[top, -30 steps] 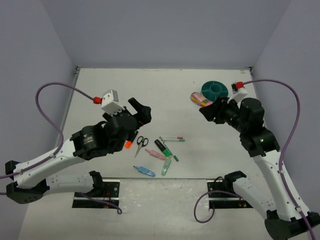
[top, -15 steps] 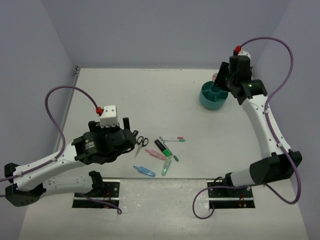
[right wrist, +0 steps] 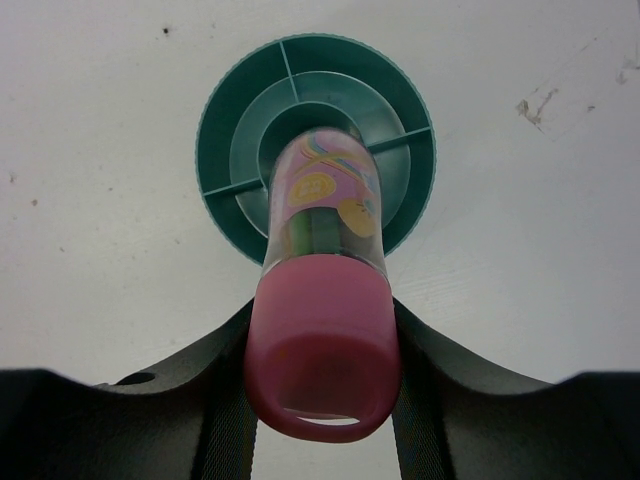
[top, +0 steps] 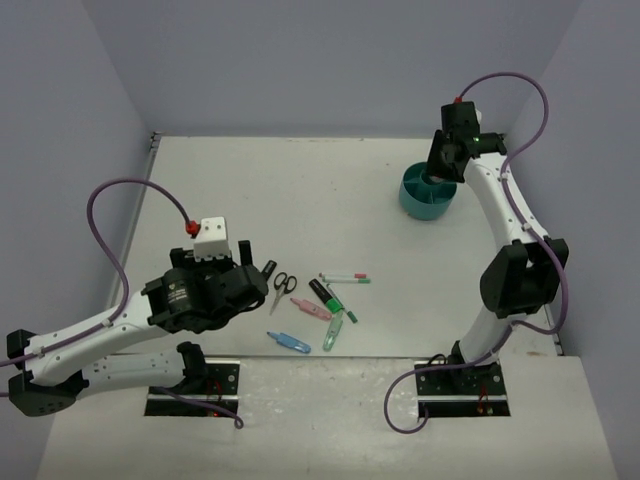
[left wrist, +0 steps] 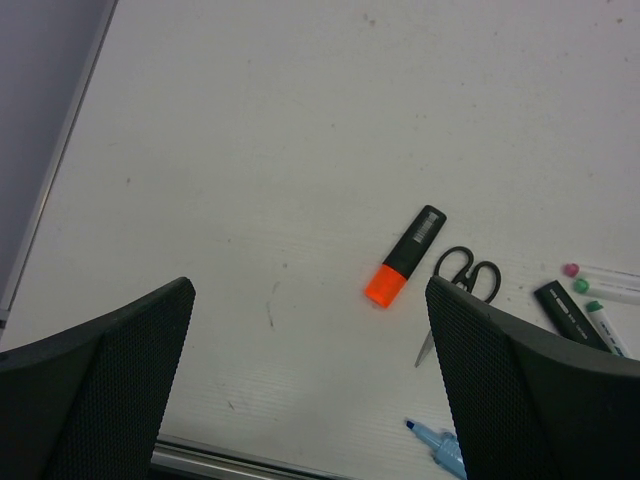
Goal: Sort the stationery into containers
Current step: Place the stationery in the storage box.
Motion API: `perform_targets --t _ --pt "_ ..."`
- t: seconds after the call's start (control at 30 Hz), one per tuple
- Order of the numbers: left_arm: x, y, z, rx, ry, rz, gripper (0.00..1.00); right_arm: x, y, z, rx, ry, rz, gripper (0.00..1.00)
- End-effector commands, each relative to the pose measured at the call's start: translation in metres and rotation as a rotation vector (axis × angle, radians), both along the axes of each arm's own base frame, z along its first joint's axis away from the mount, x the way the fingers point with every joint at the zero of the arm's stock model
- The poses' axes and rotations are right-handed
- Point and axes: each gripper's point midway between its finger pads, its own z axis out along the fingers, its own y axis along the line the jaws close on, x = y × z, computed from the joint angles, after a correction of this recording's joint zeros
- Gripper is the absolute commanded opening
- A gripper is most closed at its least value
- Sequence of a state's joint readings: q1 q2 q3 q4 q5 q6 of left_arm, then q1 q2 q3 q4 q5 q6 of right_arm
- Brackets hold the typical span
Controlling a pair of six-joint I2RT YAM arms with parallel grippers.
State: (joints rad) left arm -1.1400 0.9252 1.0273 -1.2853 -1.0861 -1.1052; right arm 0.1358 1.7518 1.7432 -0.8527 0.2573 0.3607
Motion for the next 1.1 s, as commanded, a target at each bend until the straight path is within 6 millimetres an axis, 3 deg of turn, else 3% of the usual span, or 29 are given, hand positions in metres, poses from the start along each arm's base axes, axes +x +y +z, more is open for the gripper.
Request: perform_targets --t 0.0,0.2,0.4,0.43,0.47,0.57,0.7,0.83,0.97,1.07 --pt "0.005 0.005 0.010 -0.027 -0.063 0.023 1.00 0.007 -0.002 -0.002 -0.017 0.011 0.017 0.00" --pt "0.004 0.005 0.010 -0.035 -0.065 0.019 1.00 0.010 -0.002 -0.023 -0.028 0.061 0.027 0.00" --pt "0.004 0.004 0.010 -0.038 -0.063 0.017 1.00 0.015 0.005 -0.016 0.004 0.023 0.048 0.00" --pt "0.004 0.004 0.010 -0.038 -0.063 0.017 1.00 0.016 0.005 -0.016 0.004 0.023 0.046 0.08" --pt "0.004 0.004 0.010 -0.038 -0.063 0.017 1.00 0.017 0.005 -0.017 0.003 0.028 0.044 0.26" --pt "0.004 0.004 0.009 -0.037 -0.060 0.014 1.00 0.017 0.004 -0.011 -0.002 0.031 0.037 0.61" --pt "0.005 0.002 0.008 -0.037 -0.058 0.009 1.00 0.015 0.008 0.009 0.022 -0.001 0.053 0.66" --pt "0.005 0.001 0.006 -0.029 -0.050 0.013 1.00 0.007 0.015 0.045 0.052 -0.079 0.079 0.98" --pt "0.005 0.000 0.004 -0.024 -0.043 0.024 1.00 -0.010 0.026 0.065 0.045 -0.123 0.112 0.99" --pt "0.004 0.001 0.001 -0.007 -0.031 0.040 1.00 -0.036 0.047 0.083 0.043 -0.168 0.165 0.99"
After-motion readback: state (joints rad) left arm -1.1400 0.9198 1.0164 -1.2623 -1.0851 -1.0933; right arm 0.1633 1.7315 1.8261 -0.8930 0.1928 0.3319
